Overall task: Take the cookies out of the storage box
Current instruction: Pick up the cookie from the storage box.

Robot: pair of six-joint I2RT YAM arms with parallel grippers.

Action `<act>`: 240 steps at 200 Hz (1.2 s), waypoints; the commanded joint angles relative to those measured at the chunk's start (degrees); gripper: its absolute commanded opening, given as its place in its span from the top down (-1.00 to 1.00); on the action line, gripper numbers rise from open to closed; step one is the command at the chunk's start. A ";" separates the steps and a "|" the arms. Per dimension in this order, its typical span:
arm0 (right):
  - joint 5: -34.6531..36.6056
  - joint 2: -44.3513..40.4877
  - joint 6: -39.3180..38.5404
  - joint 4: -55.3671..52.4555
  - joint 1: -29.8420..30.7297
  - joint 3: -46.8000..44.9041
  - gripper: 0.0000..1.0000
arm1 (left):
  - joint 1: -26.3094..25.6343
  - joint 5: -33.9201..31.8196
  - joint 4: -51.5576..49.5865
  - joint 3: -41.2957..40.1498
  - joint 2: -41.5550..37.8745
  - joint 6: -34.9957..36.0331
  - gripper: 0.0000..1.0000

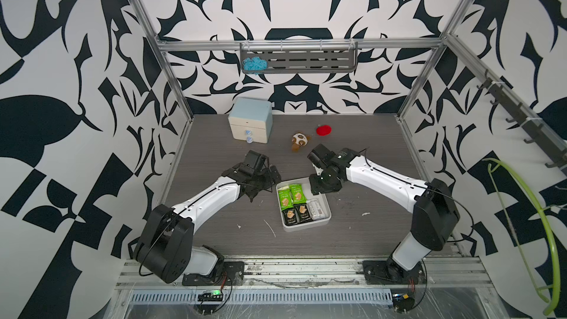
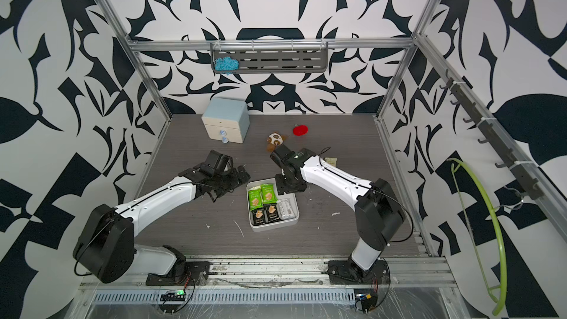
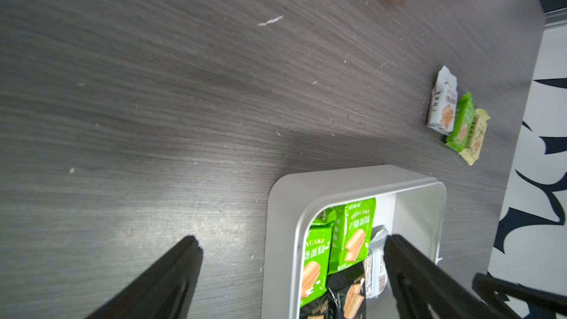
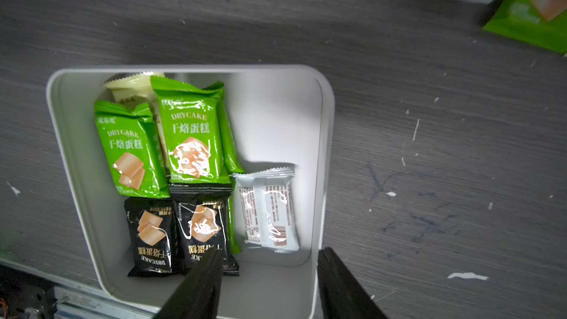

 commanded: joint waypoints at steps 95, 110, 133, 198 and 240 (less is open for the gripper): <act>1.43 1.80 3.17 1.89 4.51 -4.97 -0.12 | -0.80 -3.86 -1.85 -3.92 -9.11 -1.36 -0.99; 1.31 2.93 3.13 2.02 4.51 -4.72 -0.13 | -0.77 -4.19 -2.34 -4.23 -9.71 -1.34 -0.99; 1.41 4.55 2.87 2.12 4.53 -4.11 -0.13 | -0.81 -4.55 -2.56 -4.51 -10.21 -1.22 -0.99; 1.41 7.73 2.86 3.02 4.82 -4.09 -0.17 | -0.79 -5.09 -3.12 -3.71 -9.67 -0.64 -0.99; 2.21 9.57 2.94 3.07 4.83 -3.96 -0.17 | -0.79 -5.21 -3.31 -3.36 -9.31 -0.29 -0.99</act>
